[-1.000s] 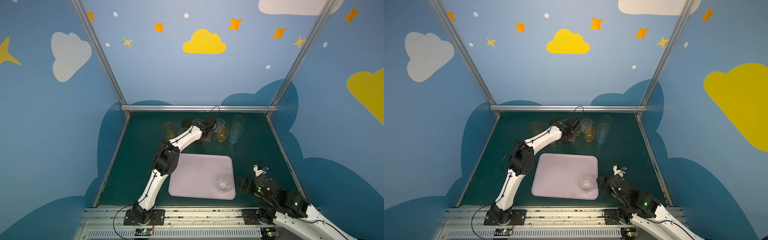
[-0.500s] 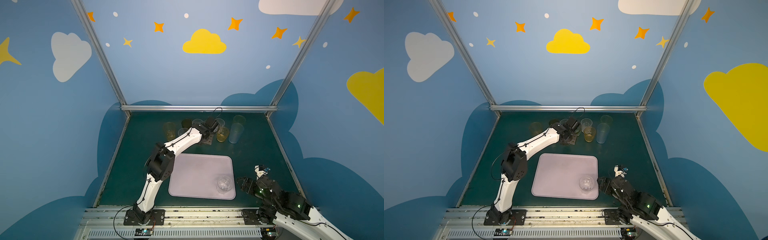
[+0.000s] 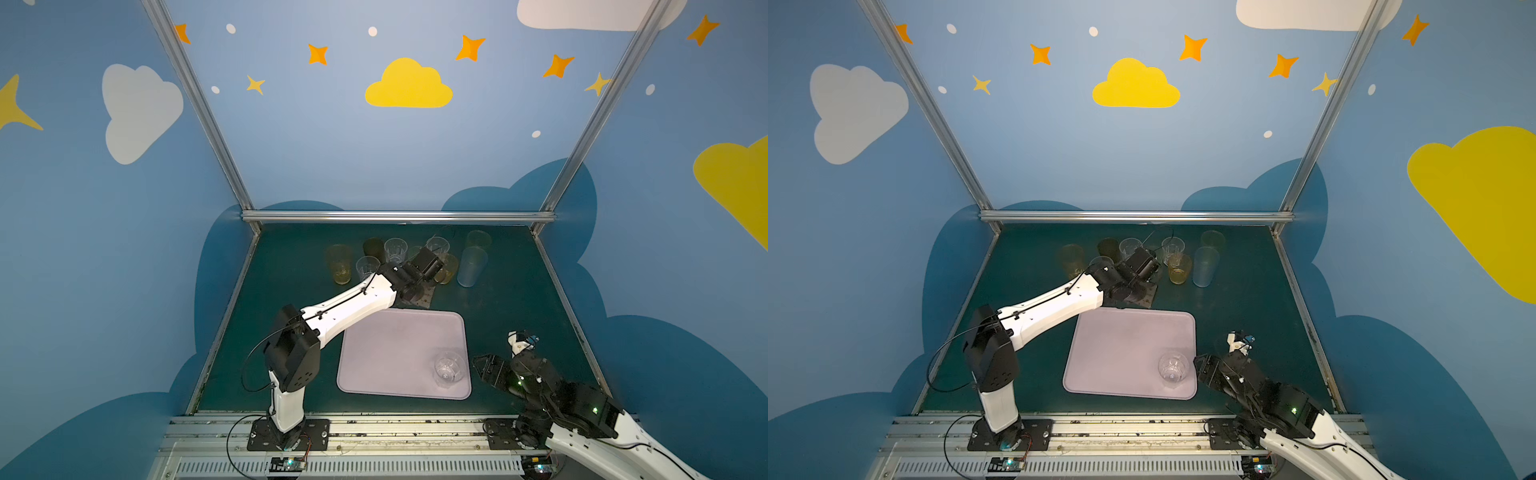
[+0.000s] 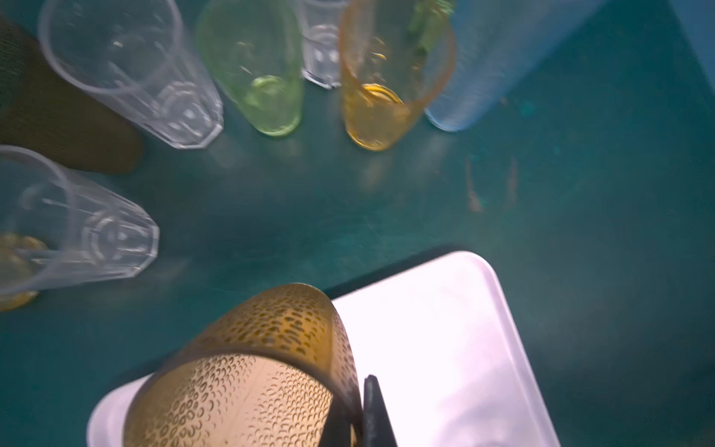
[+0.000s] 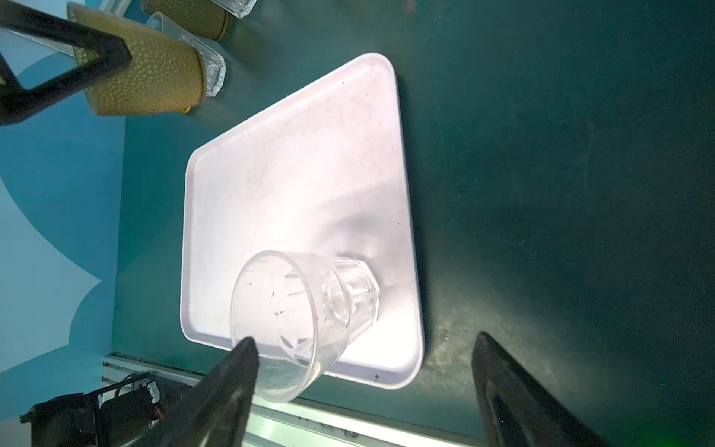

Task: Place the glasses into the tray
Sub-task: 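Close the left gripper on the amber glass and lift it over the tray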

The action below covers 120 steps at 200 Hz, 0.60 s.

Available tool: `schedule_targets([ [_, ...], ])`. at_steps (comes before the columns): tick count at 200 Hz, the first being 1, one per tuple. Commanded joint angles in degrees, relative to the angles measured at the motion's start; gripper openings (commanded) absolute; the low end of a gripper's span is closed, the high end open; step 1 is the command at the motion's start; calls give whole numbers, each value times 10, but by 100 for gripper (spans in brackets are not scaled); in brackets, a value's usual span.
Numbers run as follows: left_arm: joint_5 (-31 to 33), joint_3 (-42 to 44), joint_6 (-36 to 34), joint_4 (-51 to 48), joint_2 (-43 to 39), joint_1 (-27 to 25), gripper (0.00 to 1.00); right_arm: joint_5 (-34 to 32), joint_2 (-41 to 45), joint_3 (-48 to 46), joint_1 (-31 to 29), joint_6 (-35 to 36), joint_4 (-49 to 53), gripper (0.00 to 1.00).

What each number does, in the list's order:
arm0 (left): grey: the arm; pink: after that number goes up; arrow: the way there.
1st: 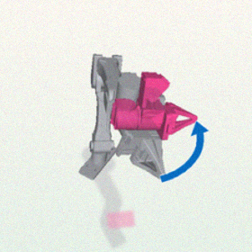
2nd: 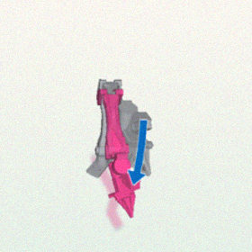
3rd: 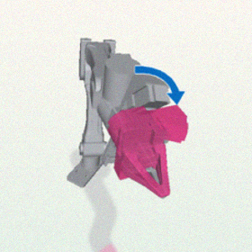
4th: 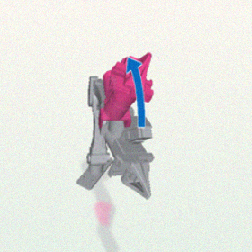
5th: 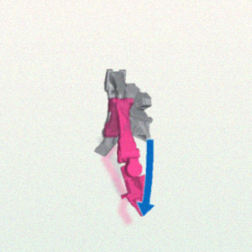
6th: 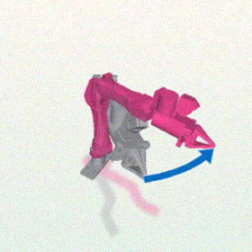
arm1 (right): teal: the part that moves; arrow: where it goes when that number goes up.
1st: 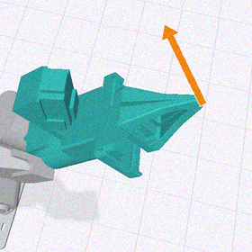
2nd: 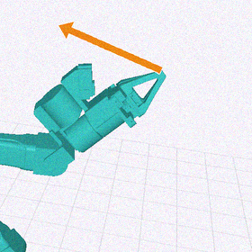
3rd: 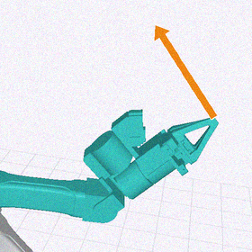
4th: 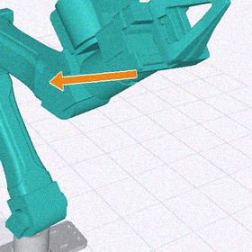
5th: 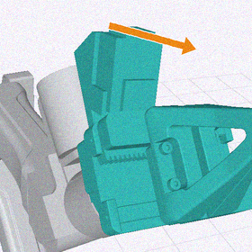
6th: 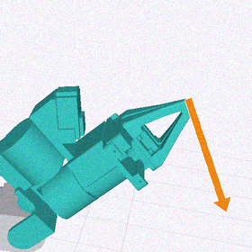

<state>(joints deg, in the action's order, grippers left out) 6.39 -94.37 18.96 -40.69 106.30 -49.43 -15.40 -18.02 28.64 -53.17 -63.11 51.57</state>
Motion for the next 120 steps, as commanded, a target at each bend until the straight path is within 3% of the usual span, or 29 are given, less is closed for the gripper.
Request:
schedule_targets([
  [1, -24, 12, 17, 4, -16, -16, 4, -3, 4, 8, 2, -6, 19, 86],
  [73, -55, 48, 42, 13, -9, -75, 4, 15, 48, -6, 2, -7, 13, 86],
  [120, -87, 53, 55, 31, 19, -85, 4, 19, 87, -18, 2, -16, 20, 86],
])
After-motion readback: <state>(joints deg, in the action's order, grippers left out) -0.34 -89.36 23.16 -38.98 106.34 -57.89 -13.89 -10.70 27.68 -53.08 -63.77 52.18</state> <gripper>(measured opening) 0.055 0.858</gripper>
